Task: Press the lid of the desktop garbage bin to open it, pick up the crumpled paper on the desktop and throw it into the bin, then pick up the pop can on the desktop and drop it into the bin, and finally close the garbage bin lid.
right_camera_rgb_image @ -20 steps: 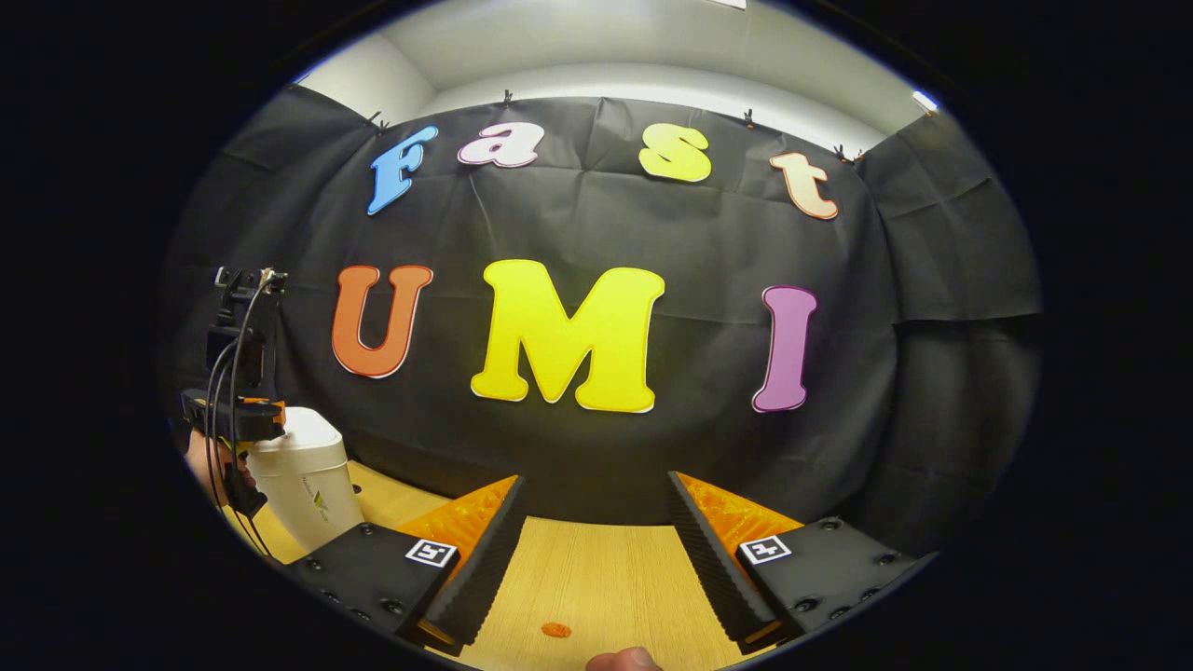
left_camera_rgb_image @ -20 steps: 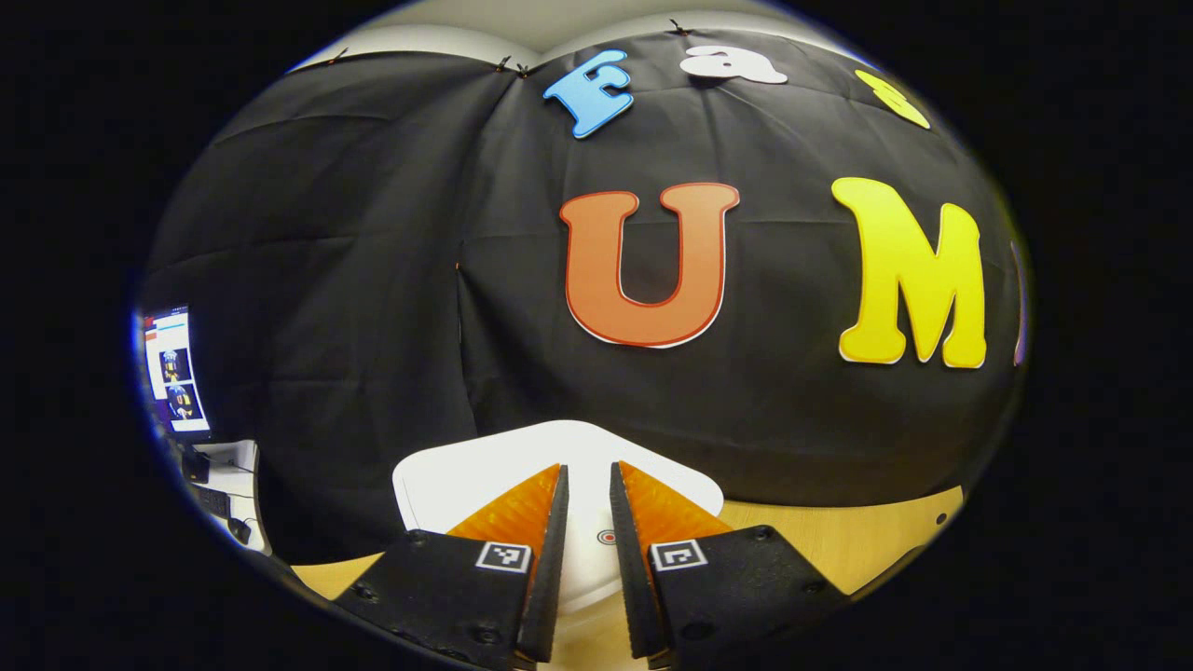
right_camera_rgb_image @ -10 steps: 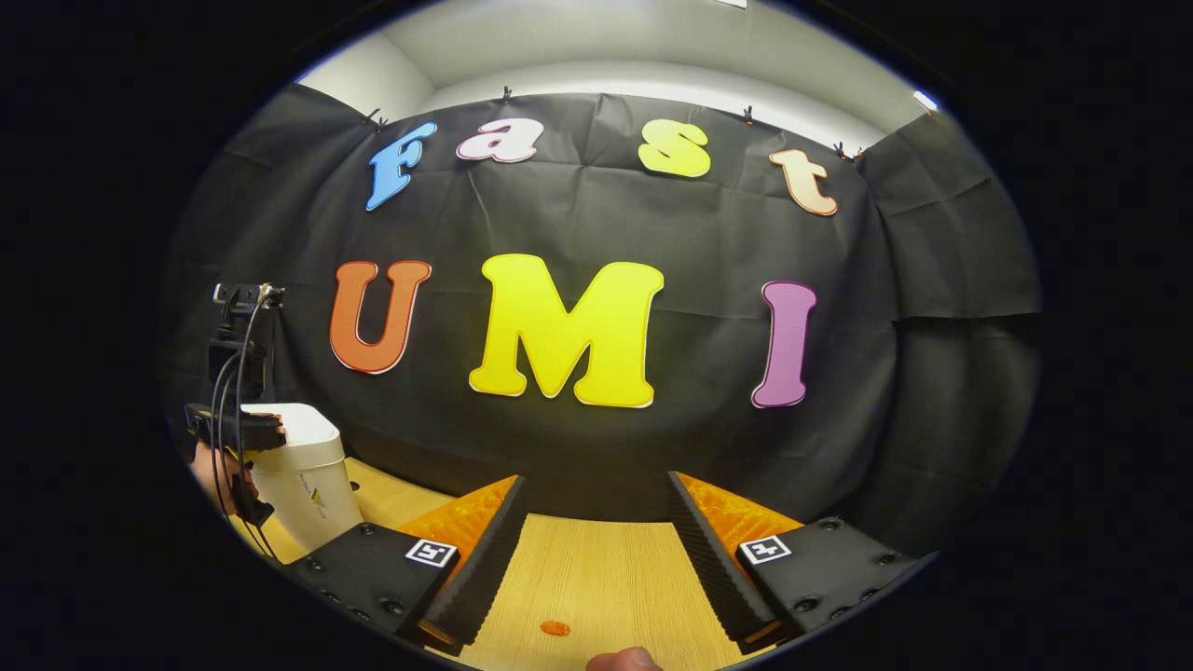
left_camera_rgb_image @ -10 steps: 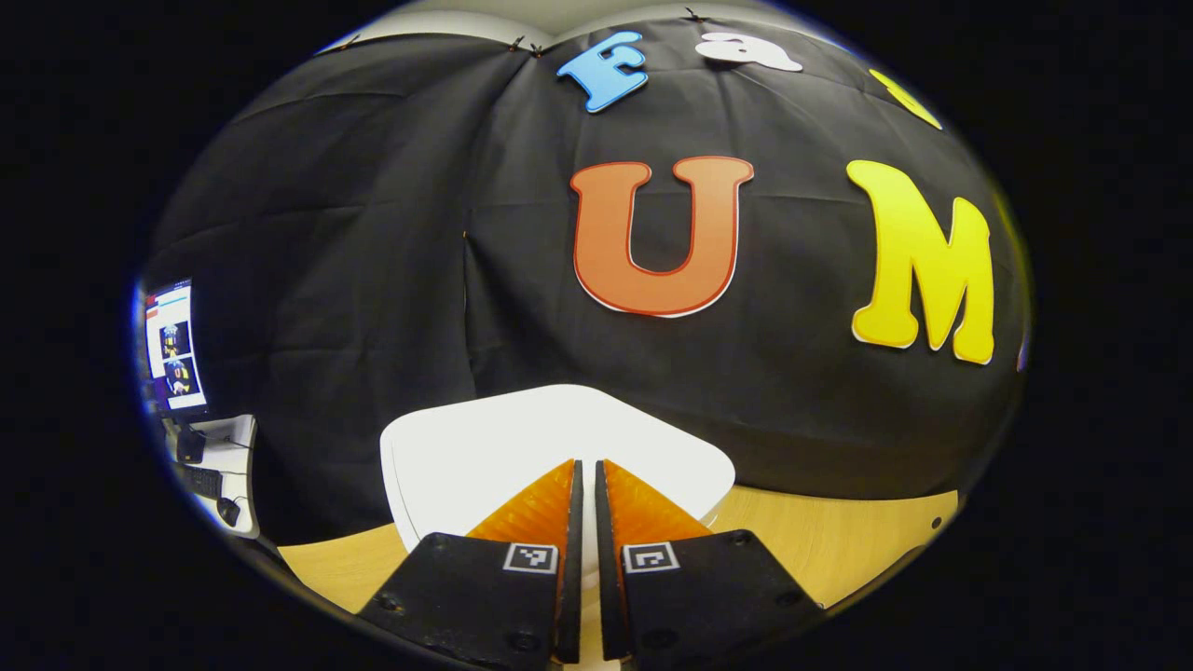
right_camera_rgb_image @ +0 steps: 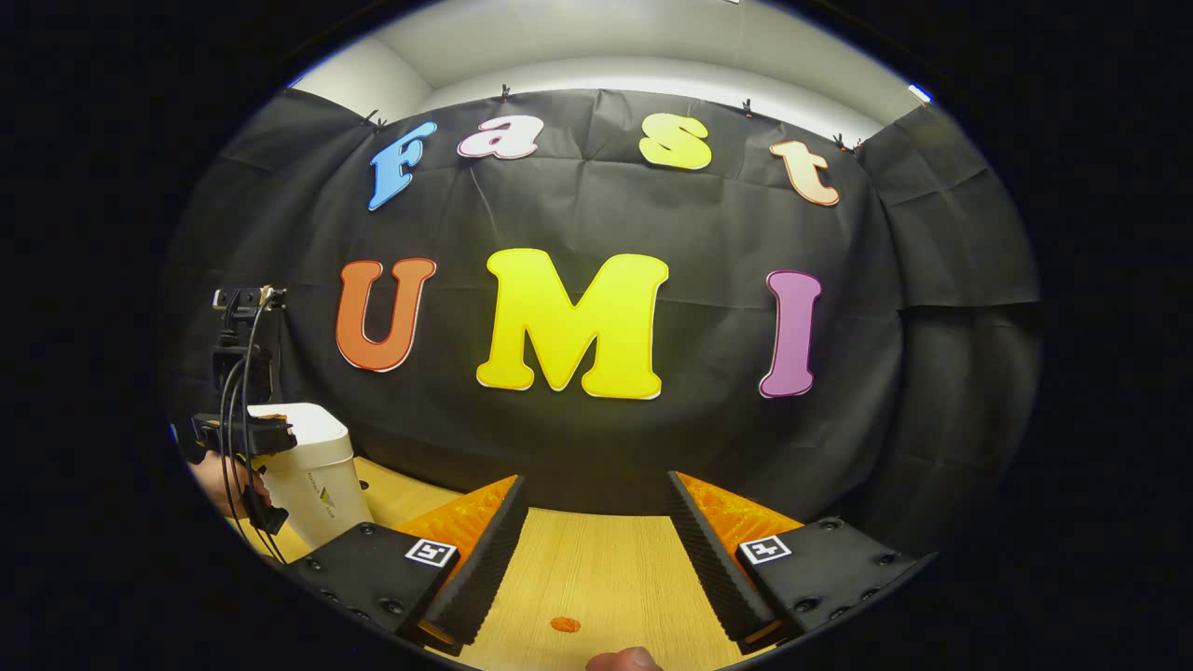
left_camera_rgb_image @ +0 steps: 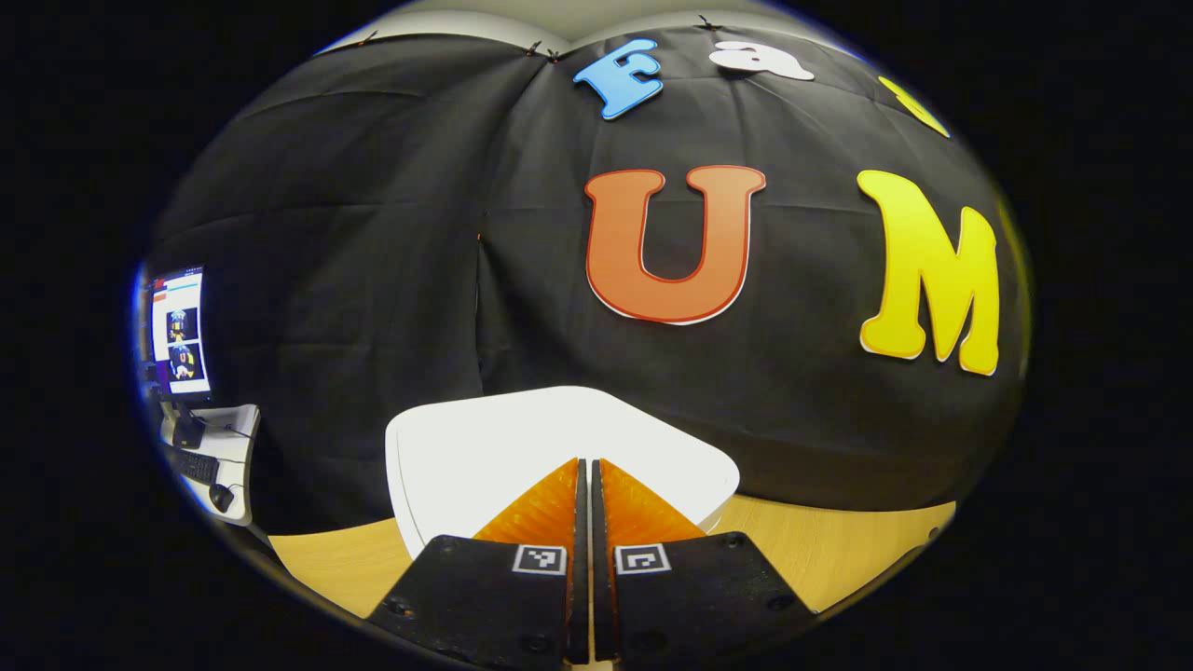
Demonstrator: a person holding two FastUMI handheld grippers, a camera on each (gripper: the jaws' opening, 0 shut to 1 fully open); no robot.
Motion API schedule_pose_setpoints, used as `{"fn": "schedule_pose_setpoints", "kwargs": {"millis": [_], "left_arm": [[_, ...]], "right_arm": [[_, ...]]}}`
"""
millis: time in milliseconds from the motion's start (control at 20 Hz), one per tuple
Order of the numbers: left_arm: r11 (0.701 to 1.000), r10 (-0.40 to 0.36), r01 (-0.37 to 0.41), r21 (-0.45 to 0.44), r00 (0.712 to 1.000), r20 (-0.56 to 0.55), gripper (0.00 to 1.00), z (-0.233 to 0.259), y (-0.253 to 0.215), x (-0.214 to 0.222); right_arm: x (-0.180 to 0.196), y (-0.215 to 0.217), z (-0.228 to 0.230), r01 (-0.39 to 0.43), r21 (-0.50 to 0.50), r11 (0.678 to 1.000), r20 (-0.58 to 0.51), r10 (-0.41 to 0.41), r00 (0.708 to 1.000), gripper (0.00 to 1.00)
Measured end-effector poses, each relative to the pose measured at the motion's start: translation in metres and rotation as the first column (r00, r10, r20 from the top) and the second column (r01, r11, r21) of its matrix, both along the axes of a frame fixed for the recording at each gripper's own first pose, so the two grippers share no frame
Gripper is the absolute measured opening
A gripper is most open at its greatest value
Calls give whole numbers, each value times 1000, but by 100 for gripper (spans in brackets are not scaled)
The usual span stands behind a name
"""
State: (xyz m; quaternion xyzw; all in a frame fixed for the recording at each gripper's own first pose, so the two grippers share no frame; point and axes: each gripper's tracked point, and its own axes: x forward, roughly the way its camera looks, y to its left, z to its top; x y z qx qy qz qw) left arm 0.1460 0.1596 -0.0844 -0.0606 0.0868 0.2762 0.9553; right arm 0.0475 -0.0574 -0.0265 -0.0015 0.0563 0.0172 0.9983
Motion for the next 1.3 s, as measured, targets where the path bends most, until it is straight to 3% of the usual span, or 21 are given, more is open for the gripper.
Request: {"fn": "schedule_pose_setpoints", "kwargs": {"millis": [150,400,650,700,750,800,850,900,950,1100,1150,1250,1300], "left_arm": [[1000,-13,13,-2,999,29,4,23,-3,-5],[992,-85,70,101,984,159,3,97,-16,-10],[985,-155,137,108,972,179,4,118,-32,-26],[983,-168,151,104,970,176,8,118,-37,-27],[980,-184,167,106,967,177,4,119,-43,-29],[978,-194,177,109,965,178,21,120,-48,-33],[975,-210,193,109,961,181,24,121,-53,-38],[971,-228,210,112,956,183,39,123,-59,-44],[966,-247,229,117,952,181,33,123,-67,-49],[945,-321,304,123,935,153,49,115,-93,-63],[939,-337,321,126,930,143,64,112,-101,-70],[921,-384,368,129,913,140,82,110,-120,-77],[912,-404,387,135,905,136,84,107,-128,-80]], "right_arm": [[-2,-2,7,3,9,1000,19,-3,1000,94],[-6,-6,13,10,29,1000,36,-11,999,94],[-13,-8,19,5,43,999,56,-7,998,94],[-15,-10,19,3,42,999,59,-6,998,94],[-16,-11,19,0,43,999,60,-2,998,94],[-18,-12,18,-4,44,999,59,1,998,94],[-20,-13,16,-6,44,999,57,4,998,94],[-22,-15,14,-10,43,999,54,7,998,94],[-24,-17,11,-14,40,999,49,12,999,94],[-30,-23,0,-28,22,999,28,27,999,94],[-34,-26,-3,-31,22,999,22,30,999,94],[-39,-31,-9,-31,35,999,12,30,999,94],[-41,-33,-11,-31,43,999,6,31,999,94]]}}
